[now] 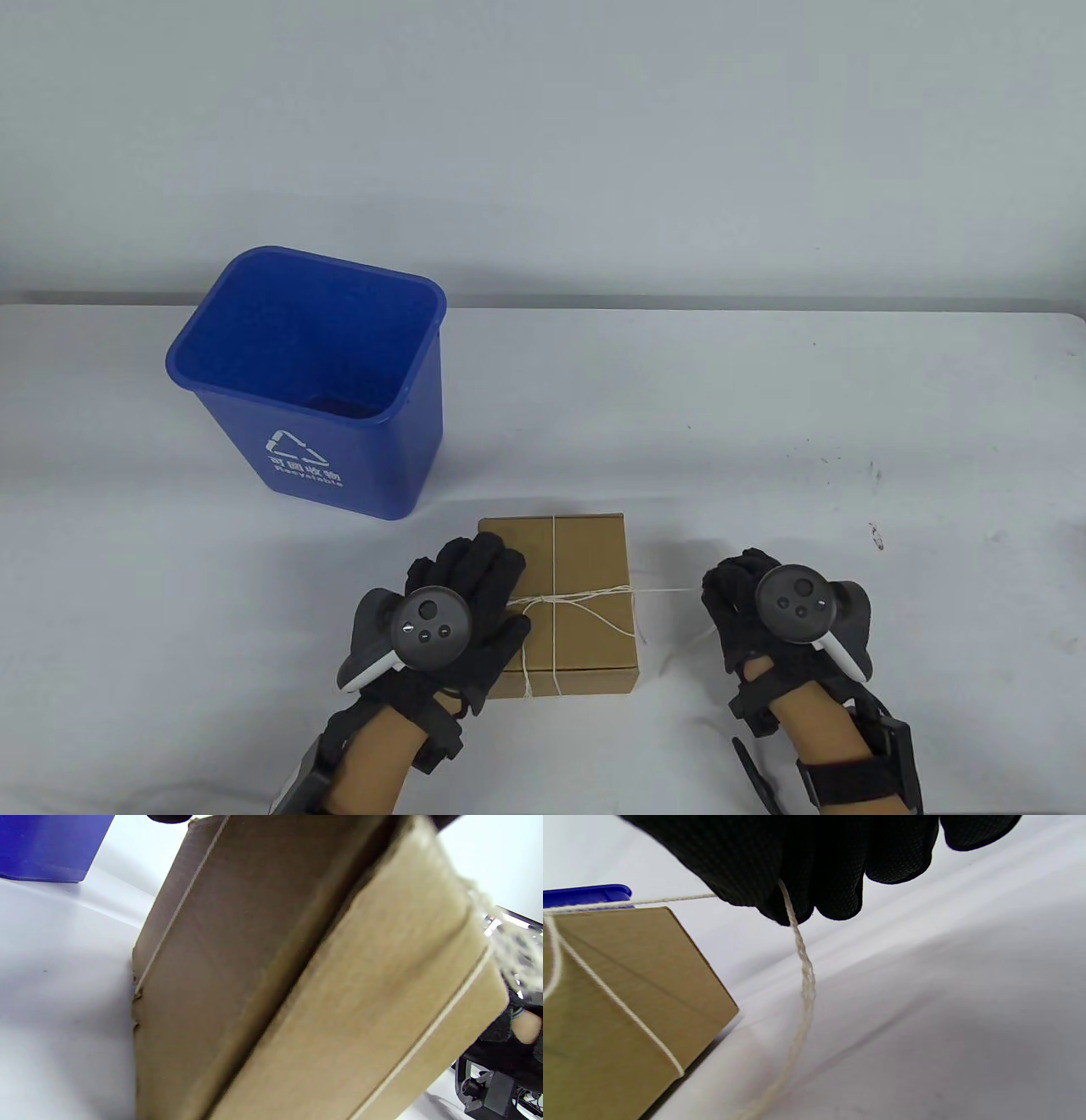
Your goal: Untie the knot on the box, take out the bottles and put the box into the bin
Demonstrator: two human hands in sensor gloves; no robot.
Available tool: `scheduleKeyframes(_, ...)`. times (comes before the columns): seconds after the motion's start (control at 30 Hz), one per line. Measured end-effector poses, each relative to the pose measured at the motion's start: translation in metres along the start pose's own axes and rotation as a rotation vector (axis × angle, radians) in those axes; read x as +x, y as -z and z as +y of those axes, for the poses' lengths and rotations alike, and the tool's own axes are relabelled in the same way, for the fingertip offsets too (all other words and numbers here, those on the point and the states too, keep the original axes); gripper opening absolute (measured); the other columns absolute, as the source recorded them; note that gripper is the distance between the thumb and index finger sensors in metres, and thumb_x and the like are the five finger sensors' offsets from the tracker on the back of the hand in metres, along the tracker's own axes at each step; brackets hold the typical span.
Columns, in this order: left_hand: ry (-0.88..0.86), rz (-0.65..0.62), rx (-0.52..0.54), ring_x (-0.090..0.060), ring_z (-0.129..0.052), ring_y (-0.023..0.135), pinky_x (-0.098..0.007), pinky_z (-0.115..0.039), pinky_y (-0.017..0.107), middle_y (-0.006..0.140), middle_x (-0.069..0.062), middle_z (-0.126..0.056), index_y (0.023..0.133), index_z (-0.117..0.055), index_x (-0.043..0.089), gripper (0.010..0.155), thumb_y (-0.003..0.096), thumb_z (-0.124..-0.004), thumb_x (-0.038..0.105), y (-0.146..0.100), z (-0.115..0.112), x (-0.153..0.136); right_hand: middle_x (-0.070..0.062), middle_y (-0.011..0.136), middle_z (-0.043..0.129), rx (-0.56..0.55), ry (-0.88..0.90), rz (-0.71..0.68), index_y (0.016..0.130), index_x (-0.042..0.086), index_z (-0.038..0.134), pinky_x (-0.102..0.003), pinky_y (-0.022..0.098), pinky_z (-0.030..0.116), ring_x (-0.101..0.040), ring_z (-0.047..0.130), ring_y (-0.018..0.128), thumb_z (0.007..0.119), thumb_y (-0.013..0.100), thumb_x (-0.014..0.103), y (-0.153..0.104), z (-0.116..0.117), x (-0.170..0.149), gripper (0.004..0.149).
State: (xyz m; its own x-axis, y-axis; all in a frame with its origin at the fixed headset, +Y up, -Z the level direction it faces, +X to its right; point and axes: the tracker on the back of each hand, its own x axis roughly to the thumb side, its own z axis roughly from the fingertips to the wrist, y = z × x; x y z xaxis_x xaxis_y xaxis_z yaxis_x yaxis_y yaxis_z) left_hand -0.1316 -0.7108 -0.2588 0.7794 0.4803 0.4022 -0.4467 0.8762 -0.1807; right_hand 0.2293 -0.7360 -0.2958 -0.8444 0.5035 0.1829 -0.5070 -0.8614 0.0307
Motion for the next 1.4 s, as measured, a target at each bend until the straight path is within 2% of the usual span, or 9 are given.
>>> scheduleKeyframes(0.83, -0.01, 0.001, -0.003, -0.053, -0.025, 0.112, -0.081, -0.023, 0.071, 0.122, -0.006, -0.02, 0.118, -0.032, 0.024, 0.078, 0.0535, -0.06, 0.056, 0.0, 0.0, 0.0, -0.014, 0.091, 0.074, 0.06, -0.065, 0.213, 0.078, 0.011, 0.082, -0.07, 0.062, 0.047, -0.054, 0.059, 0.091, 0.074, 0.048, 0.029, 0.01, 0.0, -0.042, 0.036)
scheduleKeyframes(1.17, -0.013, 0.002, -0.004, -0.054, -0.026, 0.111, -0.081, -0.023, 0.071, 0.122, -0.006, -0.02, 0.118, -0.031, 0.024, 0.078, 0.0535, -0.06, 0.056, 0.0, 0.0, 0.0, -0.012, 0.091, 0.073, 0.058, -0.123, 0.3, 0.078, 0.01, 0.082, -0.069, 0.063, 0.047, -0.053, 0.058, 0.092, 0.074, 0.048, 0.029, 0.01, -0.005, -0.051, 0.036)
scheduleKeyframes(1.4, -0.013, 0.002, -0.004, -0.054, -0.026, 0.111, -0.081, -0.024, 0.071, 0.122, -0.006, -0.02, 0.118, -0.031, 0.024, 0.078, 0.0535, -0.06, 0.057, 0.0, 0.0, 0.0, -0.011, 0.091, 0.07, 0.048, -0.094, 0.383, 0.079, 0.01, 0.082, -0.069, 0.063, 0.047, -0.052, 0.056, 0.092, 0.074, 0.049, 0.029, 0.01, -0.01, -0.065, 0.036)
